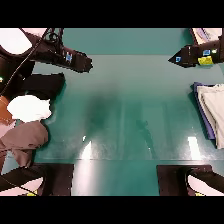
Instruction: Fold the shirts.
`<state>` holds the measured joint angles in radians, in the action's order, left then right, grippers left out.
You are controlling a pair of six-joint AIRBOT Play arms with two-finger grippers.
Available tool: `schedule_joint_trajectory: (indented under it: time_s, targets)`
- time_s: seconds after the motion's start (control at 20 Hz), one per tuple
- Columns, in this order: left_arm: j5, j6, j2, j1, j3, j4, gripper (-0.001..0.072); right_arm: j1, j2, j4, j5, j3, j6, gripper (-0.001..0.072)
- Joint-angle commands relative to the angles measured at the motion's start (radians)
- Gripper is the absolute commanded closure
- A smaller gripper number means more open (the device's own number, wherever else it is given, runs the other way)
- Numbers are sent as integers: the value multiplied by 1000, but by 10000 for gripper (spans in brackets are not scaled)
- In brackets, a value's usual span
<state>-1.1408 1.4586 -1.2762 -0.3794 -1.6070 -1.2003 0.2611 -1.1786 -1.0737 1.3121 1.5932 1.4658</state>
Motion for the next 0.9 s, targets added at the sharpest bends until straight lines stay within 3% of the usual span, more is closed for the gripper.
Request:
schedule_joint_trajectory:
  time_s: [0.0, 0.5, 0.65, 0.7, 0.75, 0.85]
  targets:
    - [0, 0, 1, -1, 0, 0, 681, 3, 0, 1, -1, 1, 0, 690]
    - [9, 2, 0, -1, 0, 6, 682, 3, 0, 1, 0, 1, 0, 691]
    - [124, -39, 1, 2, 0, -60, 658, 3, 0, 1, 0, 1, 0, 691]
    - [130, -37, 0, 2, 0, -194, 350, 3, 0, 1, 0, 1, 0, 691]
    - [126, 34, -5, 3, 0, -359, 185, 3, 0, 1, 0, 1, 0, 691]
    - [97, 165, -31, 48, 1, -632, 188, 2, 0, 0, 0, 1, 0, 691]
